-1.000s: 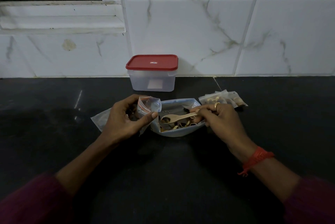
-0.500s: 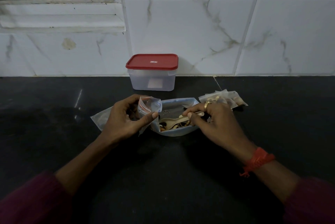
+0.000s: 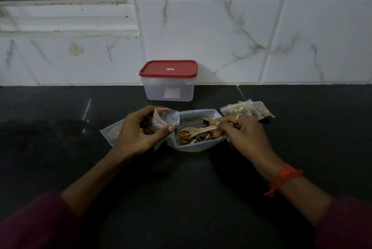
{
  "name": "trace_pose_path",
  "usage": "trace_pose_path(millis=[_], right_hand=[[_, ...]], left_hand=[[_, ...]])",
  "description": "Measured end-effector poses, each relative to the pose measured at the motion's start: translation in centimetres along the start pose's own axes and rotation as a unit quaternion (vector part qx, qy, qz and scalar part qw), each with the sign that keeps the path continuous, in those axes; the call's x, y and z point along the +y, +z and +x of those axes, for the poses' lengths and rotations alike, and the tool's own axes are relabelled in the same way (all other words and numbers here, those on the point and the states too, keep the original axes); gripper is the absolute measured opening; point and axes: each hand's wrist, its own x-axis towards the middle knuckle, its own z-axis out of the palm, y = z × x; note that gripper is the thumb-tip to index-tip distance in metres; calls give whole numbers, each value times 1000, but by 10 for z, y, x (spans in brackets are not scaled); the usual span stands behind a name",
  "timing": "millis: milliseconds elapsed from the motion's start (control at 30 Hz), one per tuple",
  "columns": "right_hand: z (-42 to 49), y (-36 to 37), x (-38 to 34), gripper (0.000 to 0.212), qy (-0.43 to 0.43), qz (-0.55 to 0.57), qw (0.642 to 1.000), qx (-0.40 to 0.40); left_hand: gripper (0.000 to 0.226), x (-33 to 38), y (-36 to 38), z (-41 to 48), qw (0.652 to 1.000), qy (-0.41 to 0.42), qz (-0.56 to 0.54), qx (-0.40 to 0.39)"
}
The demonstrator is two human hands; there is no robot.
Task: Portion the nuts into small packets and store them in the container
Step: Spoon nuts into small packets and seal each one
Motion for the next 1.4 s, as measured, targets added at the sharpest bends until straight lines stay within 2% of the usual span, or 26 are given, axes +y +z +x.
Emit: trace_pose_path(millis=[167,433,733,833,900,1000,1167,1300,1400], right_hand=[[3,0,3,12,2,-6,1000,7],[-2,-2,-10,15,-24,98,992,70],[-16,11,-19,17,-31,207,976,53],[-18,12,-21,17,-3,258,966,32],[-20,14,-20,17,-18,232,972,9],[-23,17,-16,21,-106,127,986,-14],[-26,20,-12,26,-262,-45,963,46],[-25,21,-11,27,-270,-45,960,57],[-22,20,-9,25,-205,44,977,32]], left_hand=[[57,1,-1,-1,1000,5,-3,-4],[56,4,0,-2,1000,-5,3,3],[54,5,1,-5,1000,-2,9,10],[55,5,2,-5,1000,-6,3,10],[58,5,2,-4,1000,-11,2,8],[60,6,2,-4,1000,-16,-4,12],[55,5,1,-3,1000,-21,-14,6],[54,5,1,-3,1000,-22,-19,8],[54,4,1,-2,999,-28,-15,8]])
